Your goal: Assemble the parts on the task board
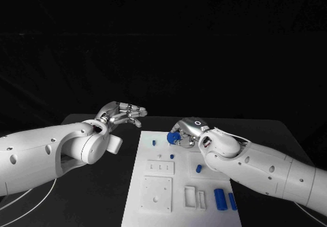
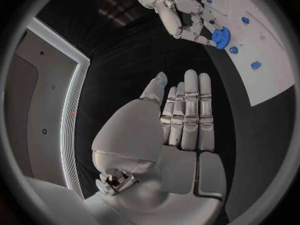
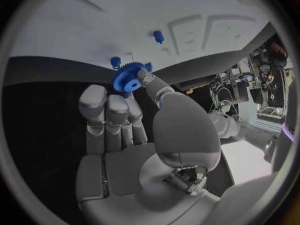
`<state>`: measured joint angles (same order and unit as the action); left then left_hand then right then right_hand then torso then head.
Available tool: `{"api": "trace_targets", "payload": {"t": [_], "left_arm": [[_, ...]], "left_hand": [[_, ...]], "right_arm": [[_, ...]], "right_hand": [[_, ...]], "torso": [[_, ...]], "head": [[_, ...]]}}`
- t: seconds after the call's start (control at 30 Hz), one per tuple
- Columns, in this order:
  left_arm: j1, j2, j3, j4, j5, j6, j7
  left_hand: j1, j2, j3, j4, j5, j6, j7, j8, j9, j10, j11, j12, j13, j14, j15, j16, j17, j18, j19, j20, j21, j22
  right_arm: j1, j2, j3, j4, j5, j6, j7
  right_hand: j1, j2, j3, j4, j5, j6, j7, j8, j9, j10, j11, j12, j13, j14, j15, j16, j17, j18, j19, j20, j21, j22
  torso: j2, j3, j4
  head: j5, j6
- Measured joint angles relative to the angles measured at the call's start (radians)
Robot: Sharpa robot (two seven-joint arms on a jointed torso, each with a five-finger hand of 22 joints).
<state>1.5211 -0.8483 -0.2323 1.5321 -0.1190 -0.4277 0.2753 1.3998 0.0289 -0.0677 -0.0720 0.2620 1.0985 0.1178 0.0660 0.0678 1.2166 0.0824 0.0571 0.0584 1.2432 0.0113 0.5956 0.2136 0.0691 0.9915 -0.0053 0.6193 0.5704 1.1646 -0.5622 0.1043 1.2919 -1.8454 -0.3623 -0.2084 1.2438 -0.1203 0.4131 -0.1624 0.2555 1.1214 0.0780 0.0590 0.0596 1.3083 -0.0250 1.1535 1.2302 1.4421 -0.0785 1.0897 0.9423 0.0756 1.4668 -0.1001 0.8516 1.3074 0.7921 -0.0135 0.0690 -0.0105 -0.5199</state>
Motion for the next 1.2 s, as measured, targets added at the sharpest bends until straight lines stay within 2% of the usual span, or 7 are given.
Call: {"api": "trace_targets", "payload": {"t": [0.2, 0.47, 0.7, 1.2], "left_arm": [[0.0, 0.003, 0.0, -0.001, 0.0, 0.0, 0.0], [0.0, 0.008, 0.0, -0.004, 0.0, 0.0, 0.0], [0.0, 0.011, 0.0, -0.008, 0.0, 0.0, 0.0], [0.0, 0.017, 0.0, -0.013, 0.0, 0.001, 0.0]], "left_hand": [[0.0, 0.0, 0.0, 0.0, 0.0, 0.0, 0.0, 0.0, 0.0, 0.0, 0.0, 0.0, 0.0, 0.0, 0.0, 0.0, 0.0, 0.0, 0.0, 0.0, 0.0, 0.0], [0.0, 0.0, 0.0, 0.0, 0.0, 0.0, 0.0, 0.0, 0.0, 0.0, 0.0, 0.0, 0.0, 0.0, 0.0, 0.0, -0.002, 0.0, 0.0, 0.0, 0.0, 0.003], [0.0, 0.0, 0.0, 0.0, 0.0, 0.0, 0.0, 0.0, 0.0, 0.0, 0.0, 0.0, 0.0, 0.0, 0.0, 0.0, -0.001, 0.0, 0.0, 0.0, 0.0, 0.003], [0.0, 0.0, 0.0, 0.0, 0.0, 0.0, 0.0, 0.0, 0.0, 0.0, 0.0, 0.0, 0.0, 0.0, 0.0, 0.0, -0.001, 0.0, 0.0, 0.0, -0.004, 0.005]], "right_arm": [[0.0, 0.036, -0.027, -0.022, -0.023, 0.0, -0.015], [-0.001, 0.066, -0.05, -0.061, -0.042, 0.001, -0.027], [-0.001, 0.085, -0.058, -0.086, -0.055, 0.001, -0.033], [0.0, 0.113, -0.066, -0.127, -0.07, -0.002, -0.038]], "right_hand": [[-0.003, -0.003, 0.004, 0.004, 0.0, 0.004, -0.001, -0.001, 0.0, 0.0, 0.0, 0.0, 0.0, 0.0, 0.0, 0.0, 0.0, 0.0, 0.0, 0.0, 0.0, 0.0], [-0.004, -0.004, 0.004, 0.004, 0.0, 0.004, 0.0, -0.002, 0.0, 0.0, 0.0, 0.0, -0.002, 0.0, 0.0, 0.0, -0.002, 0.0, 0.0, 0.0, 0.0, 0.0], [-0.008, -0.008, 0.004, 0.004, 0.0, 0.005, 0.0, -0.004, 0.0, 0.0, 0.0, 0.0, -0.002, 0.0, 0.0, 0.0, -0.002, 0.0, 0.0, 0.0, 0.0, 0.0], [-0.007, -0.017, 0.004, 0.009, -0.008, 0.008, -0.002, 0.0, 0.0, -0.002, 0.003, -0.012, -0.014, 0.0, 0.0, -0.009, -0.011, 0.0, 0.0, 0.0, -0.004, 0.0]], "torso": [[0.002, 0.0, 0.0018], [0.003, -0.0011, 0.0044], [0.004, -0.0017, 0.0051], [0.004, -0.0012, 0.0034]], "head": [[0.003, 0.001], [0.005, -0.002], [0.01, -0.001], [0.014, 0.003]]}}
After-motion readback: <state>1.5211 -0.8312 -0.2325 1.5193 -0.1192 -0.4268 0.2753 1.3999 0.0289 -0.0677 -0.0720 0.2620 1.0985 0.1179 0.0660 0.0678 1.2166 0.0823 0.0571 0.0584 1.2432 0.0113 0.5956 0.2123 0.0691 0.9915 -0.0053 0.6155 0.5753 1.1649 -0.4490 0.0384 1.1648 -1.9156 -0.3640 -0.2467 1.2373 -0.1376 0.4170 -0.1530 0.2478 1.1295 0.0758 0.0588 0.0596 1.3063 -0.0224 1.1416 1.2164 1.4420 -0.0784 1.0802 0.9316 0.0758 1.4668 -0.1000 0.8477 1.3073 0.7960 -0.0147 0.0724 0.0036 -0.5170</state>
